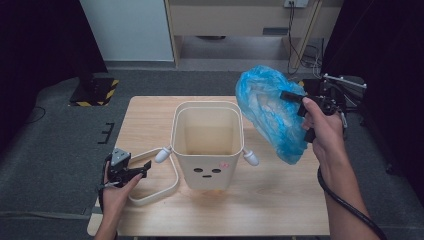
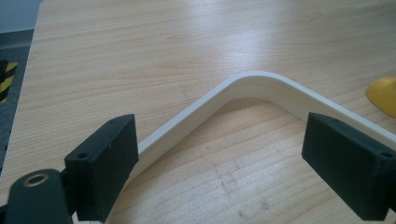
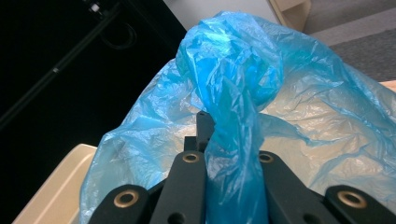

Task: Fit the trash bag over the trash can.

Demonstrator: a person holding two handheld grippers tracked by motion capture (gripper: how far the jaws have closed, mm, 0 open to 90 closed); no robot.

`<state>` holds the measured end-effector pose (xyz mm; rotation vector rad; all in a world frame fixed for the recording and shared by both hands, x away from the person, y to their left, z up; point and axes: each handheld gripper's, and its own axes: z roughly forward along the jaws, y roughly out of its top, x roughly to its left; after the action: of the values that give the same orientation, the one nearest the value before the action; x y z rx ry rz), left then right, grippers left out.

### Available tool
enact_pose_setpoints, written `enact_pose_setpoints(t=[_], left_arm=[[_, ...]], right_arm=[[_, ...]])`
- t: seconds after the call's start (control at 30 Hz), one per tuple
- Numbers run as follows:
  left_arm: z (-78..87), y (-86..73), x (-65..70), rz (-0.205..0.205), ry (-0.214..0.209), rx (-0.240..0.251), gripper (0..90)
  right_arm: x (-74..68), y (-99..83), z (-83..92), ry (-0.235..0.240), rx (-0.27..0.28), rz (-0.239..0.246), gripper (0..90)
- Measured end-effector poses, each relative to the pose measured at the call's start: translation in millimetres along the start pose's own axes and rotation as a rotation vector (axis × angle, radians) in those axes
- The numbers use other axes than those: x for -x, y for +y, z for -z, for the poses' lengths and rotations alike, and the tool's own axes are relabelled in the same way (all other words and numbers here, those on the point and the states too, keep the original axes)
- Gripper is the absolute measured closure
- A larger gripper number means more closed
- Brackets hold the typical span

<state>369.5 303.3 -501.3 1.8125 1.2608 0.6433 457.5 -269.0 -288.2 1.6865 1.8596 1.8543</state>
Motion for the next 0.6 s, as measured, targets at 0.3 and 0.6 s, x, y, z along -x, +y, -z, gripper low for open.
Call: enact_pose_setpoints(t=[0.3,0.6], left_arm=[[-1.3,0.6,1.9,-0.012,-0.004,-0.003,10.8],[-2.9,0.0,1.9,-0.012,-0.006,-0.01,10.5]], right_arm=[[-3.8,4.4,6.5,0.051,0.022,-0.026,88.5],[-22.8,3.5,5.4,0.083,0.006,0.008,88.5]])
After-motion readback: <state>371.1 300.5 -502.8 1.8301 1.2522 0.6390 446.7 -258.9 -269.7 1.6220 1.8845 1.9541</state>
